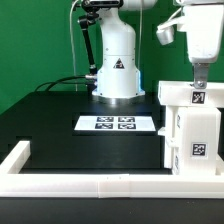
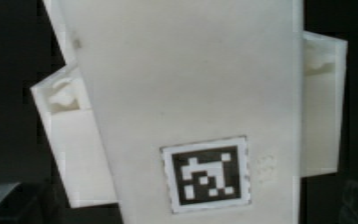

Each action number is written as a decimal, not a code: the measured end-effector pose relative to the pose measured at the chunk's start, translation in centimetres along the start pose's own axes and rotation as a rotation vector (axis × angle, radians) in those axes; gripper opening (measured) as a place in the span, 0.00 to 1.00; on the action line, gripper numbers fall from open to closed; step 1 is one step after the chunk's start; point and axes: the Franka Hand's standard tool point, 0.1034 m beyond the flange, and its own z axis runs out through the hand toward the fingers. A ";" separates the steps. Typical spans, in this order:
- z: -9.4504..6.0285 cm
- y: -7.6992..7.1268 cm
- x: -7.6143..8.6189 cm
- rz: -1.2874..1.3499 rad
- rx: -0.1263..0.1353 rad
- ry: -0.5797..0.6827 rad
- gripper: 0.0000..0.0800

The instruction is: Assemble cabinet

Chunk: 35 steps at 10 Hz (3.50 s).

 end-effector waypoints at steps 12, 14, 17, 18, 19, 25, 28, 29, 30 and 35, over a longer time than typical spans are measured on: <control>1.7 -0.2 -1.2 0.063 -0.007 0.001 0.70; 1.6 -0.2 -1.2 0.291 -0.003 0.001 0.70; 1.6 -0.2 -1.0 0.559 -0.006 0.004 0.70; 1.6 -0.2 -1.0 0.665 -0.007 0.005 0.70; 1.6 -0.1 -0.9 0.744 -0.008 0.006 0.70; 1.5 -0.1 -0.7 1.261 -0.008 0.012 0.70; 1.4 -0.1 -0.6 1.525 -0.008 0.012 0.70; 1.5 -0.2 -0.6 1.591 -0.007 0.011 0.70; 1.5 -0.3 -0.6 1.663 -0.006 0.010 0.70; 1.6 -0.5 -1.1 1.807 0.003 -0.006 0.80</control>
Offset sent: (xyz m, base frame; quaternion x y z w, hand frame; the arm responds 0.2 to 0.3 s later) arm -0.0010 0.0056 -0.0138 -0.0007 0.0321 -0.0026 0.9995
